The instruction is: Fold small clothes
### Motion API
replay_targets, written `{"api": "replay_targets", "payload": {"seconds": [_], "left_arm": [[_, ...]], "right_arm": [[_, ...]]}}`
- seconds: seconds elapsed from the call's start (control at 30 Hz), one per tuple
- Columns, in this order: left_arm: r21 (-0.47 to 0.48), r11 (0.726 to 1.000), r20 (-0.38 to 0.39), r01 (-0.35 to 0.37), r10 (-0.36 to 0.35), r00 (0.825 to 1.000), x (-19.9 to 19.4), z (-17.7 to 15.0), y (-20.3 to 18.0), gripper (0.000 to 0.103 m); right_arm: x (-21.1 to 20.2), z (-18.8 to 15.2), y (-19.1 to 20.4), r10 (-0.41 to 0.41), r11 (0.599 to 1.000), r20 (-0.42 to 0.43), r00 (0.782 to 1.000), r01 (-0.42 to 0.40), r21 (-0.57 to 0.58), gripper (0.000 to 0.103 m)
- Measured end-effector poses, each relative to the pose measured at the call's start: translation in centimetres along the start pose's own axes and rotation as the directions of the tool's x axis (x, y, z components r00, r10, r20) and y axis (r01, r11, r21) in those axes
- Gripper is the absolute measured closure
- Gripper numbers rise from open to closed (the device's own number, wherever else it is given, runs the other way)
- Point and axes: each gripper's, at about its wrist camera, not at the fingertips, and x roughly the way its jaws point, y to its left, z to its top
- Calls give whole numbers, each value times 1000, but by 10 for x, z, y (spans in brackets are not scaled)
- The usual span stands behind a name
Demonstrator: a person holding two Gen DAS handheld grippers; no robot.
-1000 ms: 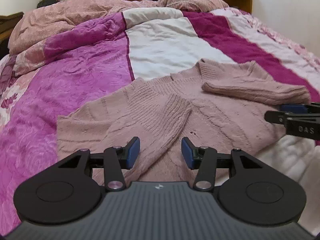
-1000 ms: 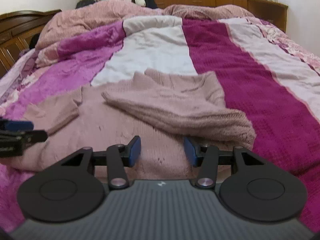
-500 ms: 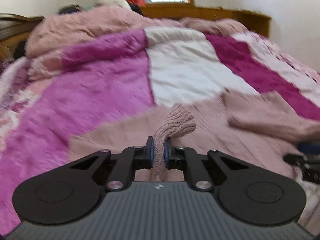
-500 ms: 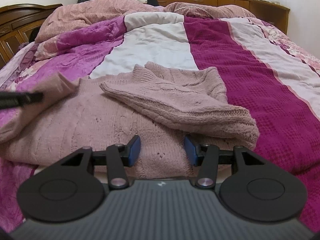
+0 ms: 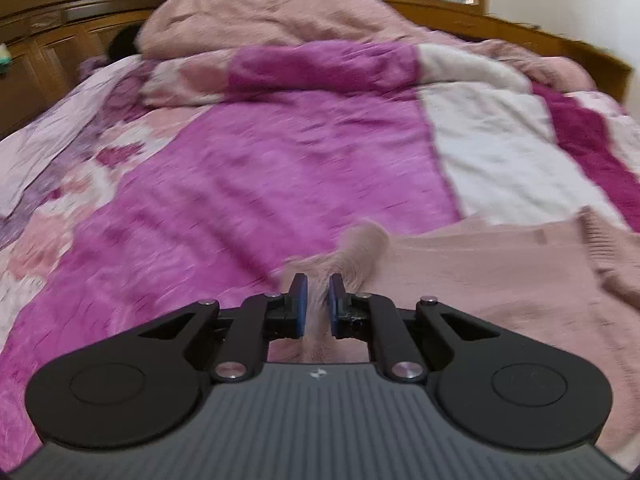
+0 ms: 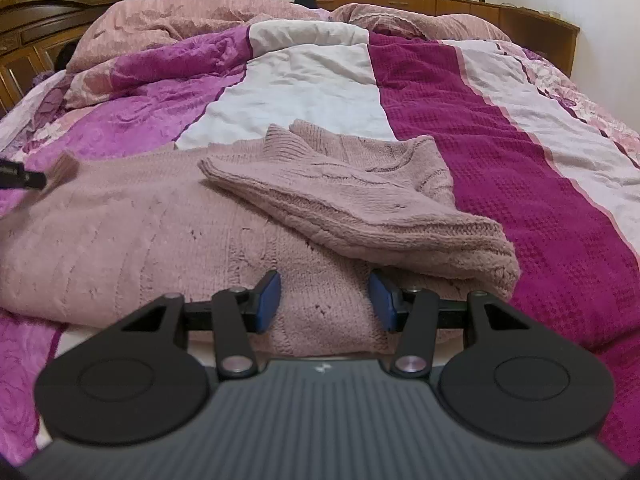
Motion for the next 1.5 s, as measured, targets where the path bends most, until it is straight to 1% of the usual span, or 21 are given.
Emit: {"api": "replay_targets", "payload": {"seconds": [0.13,0.3,0.4,0.47,0.53,0.63,0.7,0.73,0.77,0.8,0.9,1.03,1.17,1.27,1.3,1.33,1.37,1.4,1.43,1.47,1.5], "left_arm": [[-30,1000,-10,9,-9,1000,6,-6,16,91],[-59,998,11,21,-21,1000,-13,-2,22,91],[-81,994,19,67,-65,998,-33,2,19,91],[-92,989,8,115,-115,993,-43,4,15,91],[-90,985,-20,149,-151,988,-49,5,8,91],[-60,984,-67,169,-173,983,-57,2,-9,91],[-41,984,-88,174,-177,980,-60,-1,-21,90],[-32,984,-95,175,-177,980,-60,-3,-26,90],[-25,985,-102,173,-175,979,-61,-6,-31,90],[-21,985,-110,170,-171,979,-60,-9,-35,87],[-27,988,-138,153,-155,978,-57,-17,-43,81],[-31,991,-160,130,-133,978,-52,-24,-48,80],[-31,994,-172,108,-112,979,-46,-27,-49,80],[-44,994,-180,103,-109,978,-41,-28,-47,80],[-42,994,-179,100,-106,978,-41,-28,-48,80],[-39,994,-178,98,-103,979,-40,-28,-48,80],[-33,995,-176,95,-99,979,-40,-28,-49,79],[-31,995,-175,92,-96,980,-40,-29,-49,79],[-30,996,-175,88,-92,980,-40,-29,-50,79],[-29,996,-175,85,-88,981,-39,-29,-50,79],[-29,996,-175,81,-85,981,-39,-29,-51,79]], "right_arm": [[0,-1,1,-4,1000,0,1000,4,-15,52],[-3,3,3,-6,1000,-7,1000,6,-25,52],[-9,10,5,11,999,0,1000,-11,-32,51],[-13,16,8,18,999,7,1000,-18,-51,51],[-17,23,11,20,997,20,1000,-18,-81,51],[-24,32,14,64,991,73,995,-55,-119,51],[-26,36,14,87,986,101,991,-70,-154,51],[-24,38,15,93,982,108,990,-74,-174,47],[-22,40,16,101,978,114,988,-78,-192,40],[-19,42,16,111,974,118,987,-84,-209,38],[-4,46,14,124,967,99,987,-98,-237,38],[18,45,12,118,960,67,991,-97,-262,38],[38,42,7,125,965,28,992,-115,-234,39],[45,40,3,144,969,27,989,-135,-208,39],[46,40,3,148,969,29,989,-139,-203,40],[47,40,2,151,971,33,988,-142,-195,43],[47,40,2,155,971,35,987,-146,-188,49],[48,40,1,159,972,37,987,-150,-183,54],[48,40,0,161,973,43,986,-151,-176,63],[49,40,0,158,974,46,986,-148,-170,76],[49,41,-1,156,975,48,987,-146,-167,81]]}}
